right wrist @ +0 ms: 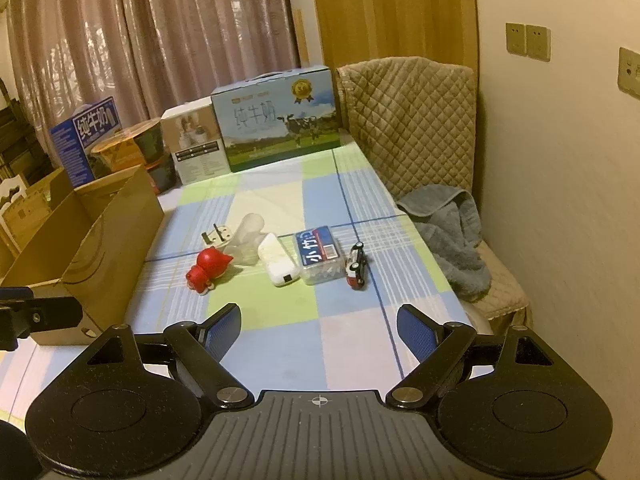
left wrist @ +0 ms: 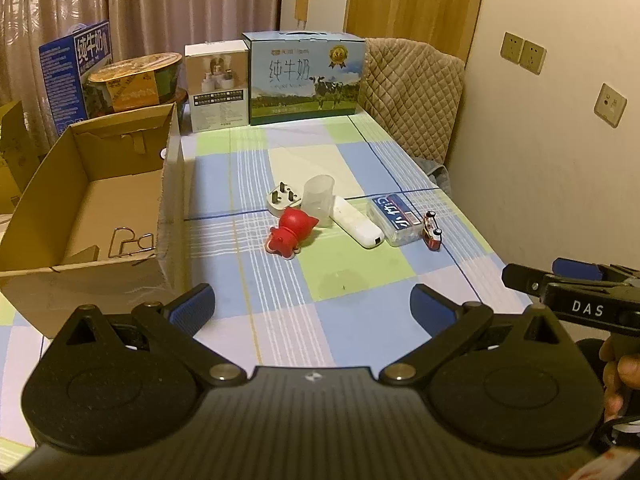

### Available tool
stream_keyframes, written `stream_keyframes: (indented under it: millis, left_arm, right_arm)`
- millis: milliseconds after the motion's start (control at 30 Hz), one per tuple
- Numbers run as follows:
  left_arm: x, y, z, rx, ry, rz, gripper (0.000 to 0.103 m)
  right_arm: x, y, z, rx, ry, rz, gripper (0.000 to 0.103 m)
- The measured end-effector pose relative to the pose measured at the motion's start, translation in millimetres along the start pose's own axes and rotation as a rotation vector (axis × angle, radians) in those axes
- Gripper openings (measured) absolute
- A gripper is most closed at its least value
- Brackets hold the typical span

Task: Organize rigid objects
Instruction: 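Bring both tools back over the table toward the remaining objects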

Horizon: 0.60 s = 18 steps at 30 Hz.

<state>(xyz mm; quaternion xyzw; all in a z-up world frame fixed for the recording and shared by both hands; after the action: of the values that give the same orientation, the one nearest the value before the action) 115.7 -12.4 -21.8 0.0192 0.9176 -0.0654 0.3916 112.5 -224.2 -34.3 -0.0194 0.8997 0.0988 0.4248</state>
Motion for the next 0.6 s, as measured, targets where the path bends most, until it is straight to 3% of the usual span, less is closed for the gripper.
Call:
stream_keyframes:
  millis: [600]
  left_arm:
    - [4.5,-6.2,16.4,0.010,0.027,0.007,0.102]
  right_arm:
    - [3.9,-8.7,7.0,0.008,0.012,0.017,0.082]
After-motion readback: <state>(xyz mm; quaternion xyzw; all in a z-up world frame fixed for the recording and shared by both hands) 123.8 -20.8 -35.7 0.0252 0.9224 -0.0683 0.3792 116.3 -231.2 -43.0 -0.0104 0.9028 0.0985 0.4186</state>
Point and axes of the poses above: each gripper's, at about its wrist camera, not at the fingertips, and z roughly the way its jaws point, y to its left, x to its underside, the point moved 8 cm from there along z, roughly the way its jaws point, and after that the axes turned 2 degrees about -z, right-handed, at the moved point
